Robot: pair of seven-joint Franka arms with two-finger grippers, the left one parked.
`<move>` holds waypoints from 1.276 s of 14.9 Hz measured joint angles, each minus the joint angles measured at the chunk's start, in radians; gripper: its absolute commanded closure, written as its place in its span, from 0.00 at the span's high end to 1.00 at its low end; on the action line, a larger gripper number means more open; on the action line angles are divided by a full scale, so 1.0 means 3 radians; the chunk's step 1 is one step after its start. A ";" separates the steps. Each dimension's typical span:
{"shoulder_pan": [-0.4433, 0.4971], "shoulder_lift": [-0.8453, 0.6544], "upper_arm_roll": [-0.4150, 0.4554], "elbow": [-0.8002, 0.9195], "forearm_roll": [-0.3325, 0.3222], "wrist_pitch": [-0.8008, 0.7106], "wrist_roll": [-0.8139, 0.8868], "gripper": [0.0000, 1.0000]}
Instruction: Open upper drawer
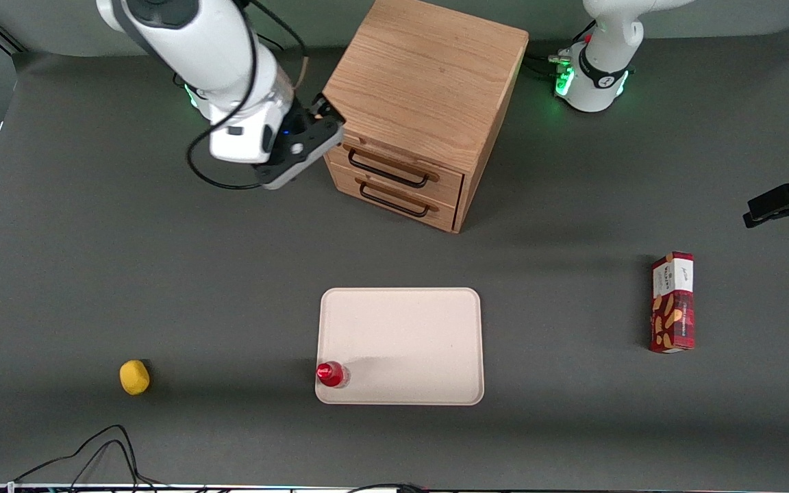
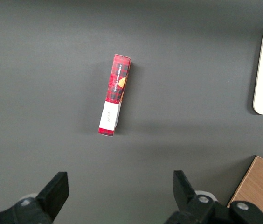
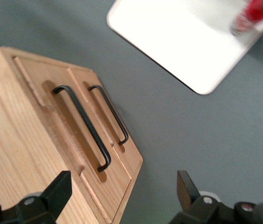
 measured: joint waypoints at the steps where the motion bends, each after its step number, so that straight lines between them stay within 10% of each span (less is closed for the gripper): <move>1: 0.0035 0.0052 0.0003 0.0007 0.0000 0.0041 -0.0208 1.00; 19: 0.0307 0.0498 0.0012 -0.0374 -0.0040 0.0518 -0.1335 1.00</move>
